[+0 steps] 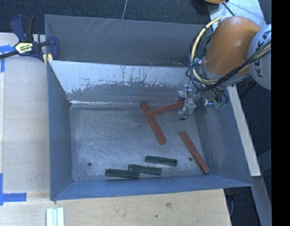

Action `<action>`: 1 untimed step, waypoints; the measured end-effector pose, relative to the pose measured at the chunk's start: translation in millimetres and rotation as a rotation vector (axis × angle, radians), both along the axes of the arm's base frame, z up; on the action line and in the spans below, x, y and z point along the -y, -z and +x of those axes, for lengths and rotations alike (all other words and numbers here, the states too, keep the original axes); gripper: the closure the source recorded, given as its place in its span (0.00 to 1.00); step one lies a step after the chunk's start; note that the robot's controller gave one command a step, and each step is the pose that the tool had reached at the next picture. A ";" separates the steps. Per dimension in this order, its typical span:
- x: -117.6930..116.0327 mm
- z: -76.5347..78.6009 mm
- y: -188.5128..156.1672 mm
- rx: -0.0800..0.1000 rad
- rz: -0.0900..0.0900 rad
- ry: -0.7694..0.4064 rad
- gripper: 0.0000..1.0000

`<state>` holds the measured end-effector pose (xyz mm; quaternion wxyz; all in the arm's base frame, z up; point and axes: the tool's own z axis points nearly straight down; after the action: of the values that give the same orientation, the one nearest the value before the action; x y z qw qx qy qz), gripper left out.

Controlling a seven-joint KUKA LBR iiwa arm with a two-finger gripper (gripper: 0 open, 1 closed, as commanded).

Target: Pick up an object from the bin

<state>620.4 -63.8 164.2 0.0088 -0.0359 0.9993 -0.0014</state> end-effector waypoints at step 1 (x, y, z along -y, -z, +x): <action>1.9 -10.8 -24.5 -0.023 0.003 -0.054 1.00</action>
Offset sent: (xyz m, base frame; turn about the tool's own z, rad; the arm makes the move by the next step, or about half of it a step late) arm -0.0026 0.0012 0.0623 -0.0629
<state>609.6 -65.7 188.7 -0.0025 -0.0631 0.9980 0.0006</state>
